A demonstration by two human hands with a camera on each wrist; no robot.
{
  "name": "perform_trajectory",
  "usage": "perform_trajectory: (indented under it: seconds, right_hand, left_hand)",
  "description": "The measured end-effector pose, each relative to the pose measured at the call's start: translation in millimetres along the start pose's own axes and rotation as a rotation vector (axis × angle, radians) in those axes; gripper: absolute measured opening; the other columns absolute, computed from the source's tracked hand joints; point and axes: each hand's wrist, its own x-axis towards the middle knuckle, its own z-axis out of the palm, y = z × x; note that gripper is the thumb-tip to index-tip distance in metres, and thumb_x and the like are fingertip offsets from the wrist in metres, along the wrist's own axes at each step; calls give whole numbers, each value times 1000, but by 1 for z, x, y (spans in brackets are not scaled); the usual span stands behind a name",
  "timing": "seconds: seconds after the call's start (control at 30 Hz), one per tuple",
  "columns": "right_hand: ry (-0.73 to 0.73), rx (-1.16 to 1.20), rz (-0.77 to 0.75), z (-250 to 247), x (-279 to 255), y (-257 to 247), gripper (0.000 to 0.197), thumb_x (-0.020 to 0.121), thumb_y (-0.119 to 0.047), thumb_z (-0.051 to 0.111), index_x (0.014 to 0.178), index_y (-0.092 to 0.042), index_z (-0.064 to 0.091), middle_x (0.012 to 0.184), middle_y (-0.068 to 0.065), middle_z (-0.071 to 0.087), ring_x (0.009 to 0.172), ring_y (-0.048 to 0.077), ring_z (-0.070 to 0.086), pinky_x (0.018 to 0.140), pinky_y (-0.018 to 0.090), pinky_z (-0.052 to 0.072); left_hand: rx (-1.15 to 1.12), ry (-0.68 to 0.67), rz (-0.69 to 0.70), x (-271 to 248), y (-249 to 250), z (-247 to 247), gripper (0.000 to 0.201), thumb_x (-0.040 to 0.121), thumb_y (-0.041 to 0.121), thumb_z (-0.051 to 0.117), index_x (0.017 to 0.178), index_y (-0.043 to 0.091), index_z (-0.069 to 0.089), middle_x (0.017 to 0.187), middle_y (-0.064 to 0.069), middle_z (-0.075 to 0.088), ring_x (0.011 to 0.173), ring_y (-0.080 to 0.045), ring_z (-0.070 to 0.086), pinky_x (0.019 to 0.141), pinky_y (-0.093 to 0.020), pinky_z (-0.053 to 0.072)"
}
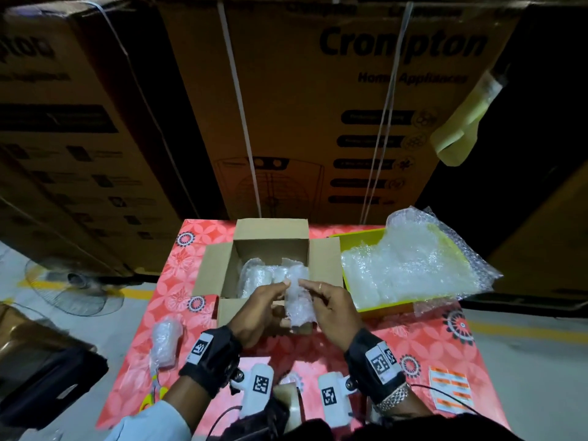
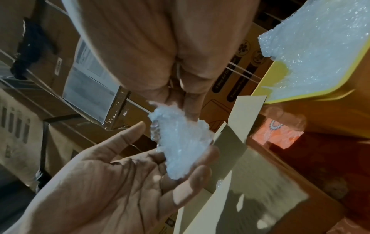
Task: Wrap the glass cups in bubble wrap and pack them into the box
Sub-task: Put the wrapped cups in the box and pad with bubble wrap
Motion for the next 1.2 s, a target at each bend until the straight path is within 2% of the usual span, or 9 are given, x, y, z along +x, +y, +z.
perform_trajectory:
  seconds: [0.13, 0.23, 0.4, 0.57, 0.7, 0.83, 0.9, 1.03, 1.2]
  right_hand:
    - [75, 9, 35, 24, 2, -11, 28, 87, 9, 65, 97, -14, 75, 83, -13, 70, 73, -7, 64, 68, 7, 46]
    - [118, -59, 5, 38, 4, -14, 28, 82, 8, 68, 81, -19, 75, 83, -10, 68, 73, 2, 63, 67, 11, 48]
    - [18, -106, -53, 50, 4, -20, 31, 87, 6, 64, 91, -19, 82, 94, 3, 51, 82, 6, 54, 66, 16, 46]
    - [144, 50, -36, 63, 2, -31, 31, 80, -9, 85, 101, -21, 67, 111, -1, 59, 98, 8, 63, 77, 21, 56]
    - [90, 35, 50, 70, 6, -28, 32, 81, -13, 85, 98, -25, 61, 86, -11, 61, 70, 14, 58, 65, 41, 57]
    - [146, -68, 1, 65, 12, -23, 30, 79, -12, 84, 85, -21, 56, 75, -12, 50, 67, 3, 46, 64, 22, 45]
    - [165, -75, 6, 60, 15, -20, 31, 80, -10, 83, 83, -23, 54, 76, -10, 53, 68, 6, 47, 64, 25, 46]
    - [186, -94, 29, 45, 23, -10, 26, 79, -8, 79, 80, -25, 59, 90, -6, 61, 78, 12, 61, 68, 23, 50]
    - [109, 101, 102, 20, 30, 3, 19, 81, -26, 80, 69, -20, 66, 79, -6, 70, 77, 16, 69, 75, 33, 56]
  left_hand:
    - [26, -91, 79, -6, -7, -29, 20, 99, 13, 64, 110, 0, 73, 107, -14, 75, 97, -27, 70, 81, -29, 55]
    - [85, -133, 102, -7, -10, -48, 22, 98, 1, 64, 119, -2, 70, 112, -18, 75, 96, -26, 72, 84, -30, 55]
    - [138, -78, 63, -3, -14, -74, 28, 93, -13, 50, 111, -5, 71, 93, -15, 71, 77, -23, 62, 65, -26, 50]
    - [246, -131, 38, 2, -11, -96, 34, 86, 5, 50, 104, 14, 78, 90, -13, 61, 81, -25, 50, 75, -39, 41]
    - [252, -49, -3, 2, -2, -98, 26, 88, 8, 50, 101, 5, 72, 95, -12, 63, 86, -26, 49, 77, -37, 41]
    - [178, -96, -27, 2, 3, -93, 40, 94, 49, 54, 108, 15, 69, 106, -5, 69, 95, -27, 64, 90, -41, 47]
    - [307, -67, 1, 5, 3, -91, 52, 86, 64, 69, 119, 24, 70, 120, 7, 72, 112, -21, 67, 105, -43, 50]
    - [434, -3, 78, 11, 0, -85, 55, 81, 17, 88, 130, 19, 66, 128, 2, 69, 121, -17, 65, 105, -49, 54]
    - [396, 28, 136, 7, 9, -72, 38, 84, -5, 80, 113, 4, 57, 100, 0, 65, 76, -4, 68, 64, -28, 57]
